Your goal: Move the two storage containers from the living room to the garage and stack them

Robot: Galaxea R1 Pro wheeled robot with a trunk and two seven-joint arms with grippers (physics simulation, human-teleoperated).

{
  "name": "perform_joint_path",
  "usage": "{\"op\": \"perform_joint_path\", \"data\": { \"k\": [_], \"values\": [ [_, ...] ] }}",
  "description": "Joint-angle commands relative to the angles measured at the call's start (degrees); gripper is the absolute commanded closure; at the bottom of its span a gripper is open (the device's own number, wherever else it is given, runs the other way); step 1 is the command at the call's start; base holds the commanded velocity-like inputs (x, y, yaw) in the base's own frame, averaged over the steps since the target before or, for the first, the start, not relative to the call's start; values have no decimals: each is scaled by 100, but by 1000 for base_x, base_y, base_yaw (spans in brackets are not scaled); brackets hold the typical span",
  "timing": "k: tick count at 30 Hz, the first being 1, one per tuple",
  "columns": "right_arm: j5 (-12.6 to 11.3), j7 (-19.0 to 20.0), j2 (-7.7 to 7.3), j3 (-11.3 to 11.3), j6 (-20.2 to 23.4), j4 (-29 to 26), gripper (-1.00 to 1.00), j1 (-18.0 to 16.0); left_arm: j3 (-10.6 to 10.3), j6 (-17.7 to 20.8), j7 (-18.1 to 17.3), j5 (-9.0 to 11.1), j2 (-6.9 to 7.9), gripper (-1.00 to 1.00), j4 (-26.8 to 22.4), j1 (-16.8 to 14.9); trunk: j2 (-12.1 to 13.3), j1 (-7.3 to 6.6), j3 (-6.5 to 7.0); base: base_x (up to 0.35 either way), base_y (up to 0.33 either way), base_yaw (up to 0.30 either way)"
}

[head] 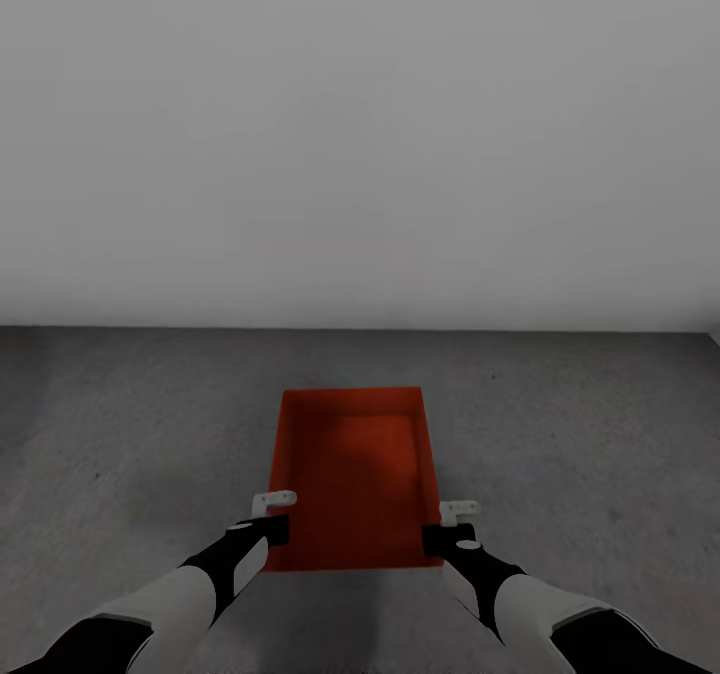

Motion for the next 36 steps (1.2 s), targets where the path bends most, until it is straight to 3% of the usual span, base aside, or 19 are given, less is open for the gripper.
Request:
{"op": "perform_joint_path", "data": {
  "k": [1,36],
  "values": [
    [-109,-38,-2,55,-36,322,100,-2,159,36,303,-62,30,100,-31,-4,-2,-1,-12,0,0,0],
    [-109,-42,-2,55,-36,327,100,-2,159,36,303,-62,30,100,-34,-4,-2,-1,-291,0,0,0]
  ]
}}
